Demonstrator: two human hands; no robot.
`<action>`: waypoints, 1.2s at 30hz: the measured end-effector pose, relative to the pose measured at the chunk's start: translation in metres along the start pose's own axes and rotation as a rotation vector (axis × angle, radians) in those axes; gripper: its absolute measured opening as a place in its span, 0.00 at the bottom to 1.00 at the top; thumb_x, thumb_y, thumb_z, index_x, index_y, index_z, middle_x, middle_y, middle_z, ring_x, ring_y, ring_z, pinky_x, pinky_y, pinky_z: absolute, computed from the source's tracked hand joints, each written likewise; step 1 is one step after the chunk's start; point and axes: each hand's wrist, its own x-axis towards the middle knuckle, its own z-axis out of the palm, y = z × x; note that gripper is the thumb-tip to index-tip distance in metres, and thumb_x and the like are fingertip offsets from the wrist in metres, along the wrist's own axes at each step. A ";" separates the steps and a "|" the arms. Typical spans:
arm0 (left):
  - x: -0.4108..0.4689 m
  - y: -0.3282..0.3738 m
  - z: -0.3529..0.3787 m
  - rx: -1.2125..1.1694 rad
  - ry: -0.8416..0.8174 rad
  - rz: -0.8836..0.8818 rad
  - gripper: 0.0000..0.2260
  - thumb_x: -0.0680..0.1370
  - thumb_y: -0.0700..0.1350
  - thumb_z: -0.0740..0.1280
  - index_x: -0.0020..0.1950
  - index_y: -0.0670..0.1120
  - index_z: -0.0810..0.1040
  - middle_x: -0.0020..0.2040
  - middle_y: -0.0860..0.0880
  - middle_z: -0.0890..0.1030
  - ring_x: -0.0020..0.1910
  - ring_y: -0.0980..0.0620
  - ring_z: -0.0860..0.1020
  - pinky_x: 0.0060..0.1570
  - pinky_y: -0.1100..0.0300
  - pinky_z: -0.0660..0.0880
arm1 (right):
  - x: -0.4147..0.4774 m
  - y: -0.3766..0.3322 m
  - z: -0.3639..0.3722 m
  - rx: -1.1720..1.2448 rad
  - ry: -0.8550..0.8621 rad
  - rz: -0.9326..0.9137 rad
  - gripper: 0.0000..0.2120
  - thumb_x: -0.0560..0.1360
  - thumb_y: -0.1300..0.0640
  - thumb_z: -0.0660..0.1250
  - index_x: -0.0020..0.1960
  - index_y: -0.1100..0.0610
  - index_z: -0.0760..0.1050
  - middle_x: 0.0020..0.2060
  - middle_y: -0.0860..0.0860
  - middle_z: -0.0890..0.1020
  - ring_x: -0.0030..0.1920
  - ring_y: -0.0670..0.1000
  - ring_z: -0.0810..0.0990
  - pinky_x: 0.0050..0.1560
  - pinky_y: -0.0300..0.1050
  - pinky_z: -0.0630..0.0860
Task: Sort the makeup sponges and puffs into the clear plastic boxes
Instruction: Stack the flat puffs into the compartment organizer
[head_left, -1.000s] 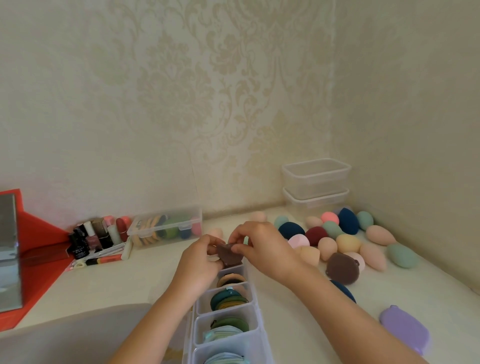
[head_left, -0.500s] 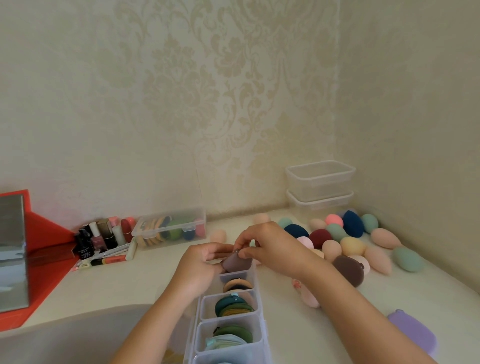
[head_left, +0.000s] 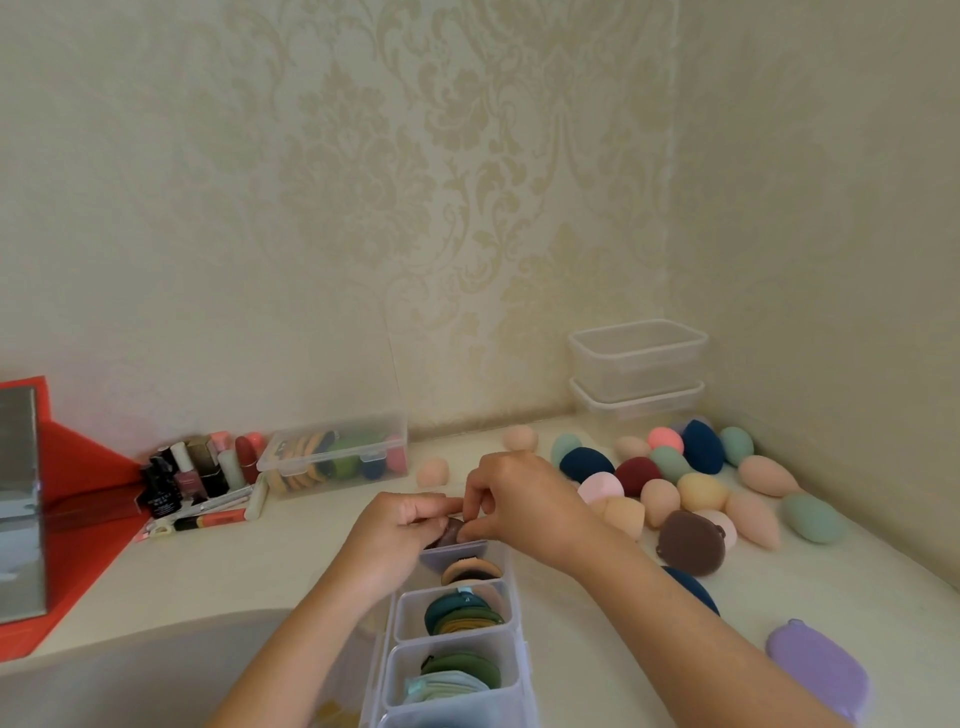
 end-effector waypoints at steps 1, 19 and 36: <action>-0.001 0.001 -0.001 -0.012 -0.013 -0.005 0.17 0.78 0.32 0.61 0.51 0.52 0.83 0.46 0.56 0.85 0.49 0.59 0.82 0.50 0.71 0.75 | -0.001 0.000 0.001 0.003 -0.005 0.000 0.07 0.70 0.52 0.73 0.45 0.55 0.81 0.38 0.46 0.73 0.39 0.47 0.71 0.33 0.35 0.63; 0.008 0.005 -0.007 0.215 -0.005 -0.004 0.10 0.71 0.36 0.73 0.49 0.47 0.84 0.38 0.55 0.84 0.40 0.62 0.82 0.41 0.75 0.74 | 0.001 0.001 0.005 0.036 0.004 -0.009 0.12 0.69 0.51 0.73 0.50 0.53 0.78 0.39 0.46 0.72 0.39 0.47 0.70 0.33 0.36 0.62; 0.007 0.008 0.000 0.296 0.021 -0.061 0.11 0.71 0.38 0.72 0.48 0.53 0.84 0.44 0.59 0.83 0.47 0.62 0.79 0.48 0.68 0.71 | -0.014 0.021 -0.046 0.052 -0.112 0.315 0.05 0.72 0.56 0.71 0.47 0.54 0.80 0.38 0.46 0.78 0.42 0.47 0.78 0.40 0.35 0.72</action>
